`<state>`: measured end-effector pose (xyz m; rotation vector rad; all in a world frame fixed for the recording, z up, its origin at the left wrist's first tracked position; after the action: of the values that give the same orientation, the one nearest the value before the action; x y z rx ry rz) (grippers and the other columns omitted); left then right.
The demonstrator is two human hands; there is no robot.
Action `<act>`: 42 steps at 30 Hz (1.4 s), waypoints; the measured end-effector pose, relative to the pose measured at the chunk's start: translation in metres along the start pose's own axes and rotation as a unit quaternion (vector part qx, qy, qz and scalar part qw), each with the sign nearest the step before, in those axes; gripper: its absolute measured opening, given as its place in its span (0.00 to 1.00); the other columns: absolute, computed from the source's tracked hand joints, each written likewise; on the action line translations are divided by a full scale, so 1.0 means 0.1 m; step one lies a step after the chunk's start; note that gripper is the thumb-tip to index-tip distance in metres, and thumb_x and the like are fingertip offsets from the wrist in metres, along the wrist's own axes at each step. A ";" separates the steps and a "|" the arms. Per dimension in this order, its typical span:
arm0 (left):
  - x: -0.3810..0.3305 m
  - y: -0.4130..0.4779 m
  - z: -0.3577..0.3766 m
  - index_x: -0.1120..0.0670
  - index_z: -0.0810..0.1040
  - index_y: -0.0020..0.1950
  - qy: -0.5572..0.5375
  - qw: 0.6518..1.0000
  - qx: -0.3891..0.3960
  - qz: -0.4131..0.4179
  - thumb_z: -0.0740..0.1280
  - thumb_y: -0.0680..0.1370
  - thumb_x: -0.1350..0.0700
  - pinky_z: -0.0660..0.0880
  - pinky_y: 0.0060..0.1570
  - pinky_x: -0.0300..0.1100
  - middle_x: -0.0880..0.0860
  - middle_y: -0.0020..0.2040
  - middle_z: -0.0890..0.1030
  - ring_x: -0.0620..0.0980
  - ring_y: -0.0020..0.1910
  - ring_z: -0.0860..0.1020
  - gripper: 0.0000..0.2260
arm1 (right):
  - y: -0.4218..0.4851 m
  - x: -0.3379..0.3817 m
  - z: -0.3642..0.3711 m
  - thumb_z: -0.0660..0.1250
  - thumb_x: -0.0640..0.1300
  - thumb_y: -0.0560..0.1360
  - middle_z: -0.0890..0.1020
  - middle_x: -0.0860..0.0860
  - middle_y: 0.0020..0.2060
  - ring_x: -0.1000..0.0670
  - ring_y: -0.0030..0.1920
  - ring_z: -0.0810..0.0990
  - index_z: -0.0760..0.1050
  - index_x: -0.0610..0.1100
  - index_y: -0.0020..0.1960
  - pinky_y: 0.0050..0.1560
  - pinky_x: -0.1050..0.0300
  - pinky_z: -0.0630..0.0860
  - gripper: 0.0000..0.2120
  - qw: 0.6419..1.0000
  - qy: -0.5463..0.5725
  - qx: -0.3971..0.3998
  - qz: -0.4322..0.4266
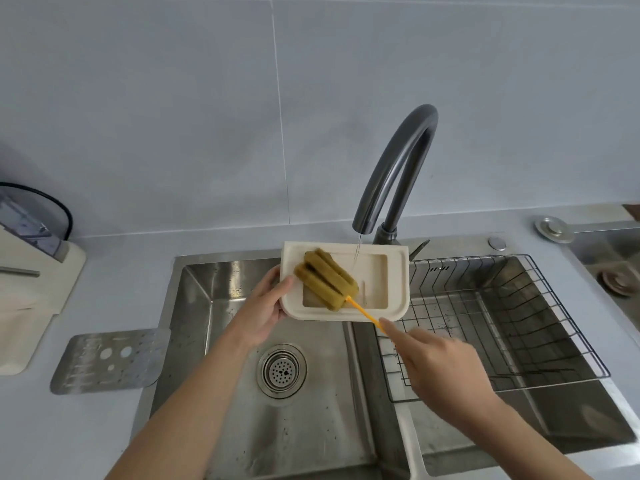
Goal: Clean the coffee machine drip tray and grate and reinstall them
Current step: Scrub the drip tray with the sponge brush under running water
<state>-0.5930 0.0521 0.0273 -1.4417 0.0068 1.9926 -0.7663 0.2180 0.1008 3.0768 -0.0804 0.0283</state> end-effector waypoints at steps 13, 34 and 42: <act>-0.21 -0.23 -0.31 0.50 0.66 0.66 0.191 0.980 -0.046 0.014 0.63 0.76 0.60 0.76 0.54 0.48 0.50 0.55 0.77 0.49 0.52 0.77 0.19 | 0.11 -0.16 -0.07 0.78 0.33 0.44 0.67 0.55 0.20 0.52 0.18 0.54 0.82 0.53 0.48 0.27 0.69 0.37 0.35 0.994 -0.041 0.037 -0.099; -0.76 -0.31 -0.13 0.50 0.69 0.57 0.363 0.919 -0.137 0.076 0.68 0.73 0.55 0.76 0.45 0.45 0.49 0.46 0.79 0.49 0.44 0.79 0.15 | 0.00 -0.38 0.25 0.64 0.39 0.66 0.71 0.56 0.24 0.51 0.18 0.68 0.69 0.56 0.58 0.17 0.65 0.59 0.23 0.983 0.172 -0.022 -0.059; -0.71 -0.24 -0.05 0.51 0.72 0.53 0.361 0.921 -0.139 0.039 0.69 0.73 0.55 0.76 0.49 0.49 0.50 0.47 0.79 0.51 0.46 0.78 0.11 | 0.00 -0.53 0.23 0.66 0.40 0.67 0.64 0.62 0.25 0.64 0.25 0.66 0.68 0.54 0.62 0.23 0.69 0.59 0.24 0.961 0.274 0.012 -0.026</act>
<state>-0.5651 0.0328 0.0944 -2.3233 0.1086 1.4458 -0.8189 0.2194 0.0765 2.9635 0.0298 0.8733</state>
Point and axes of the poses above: each hand's wrist, its own y-axis towards the middle knuckle, its own z-axis out of the palm, x = y × z, the point moved 3 cm from there along y, towards the middle knuckle
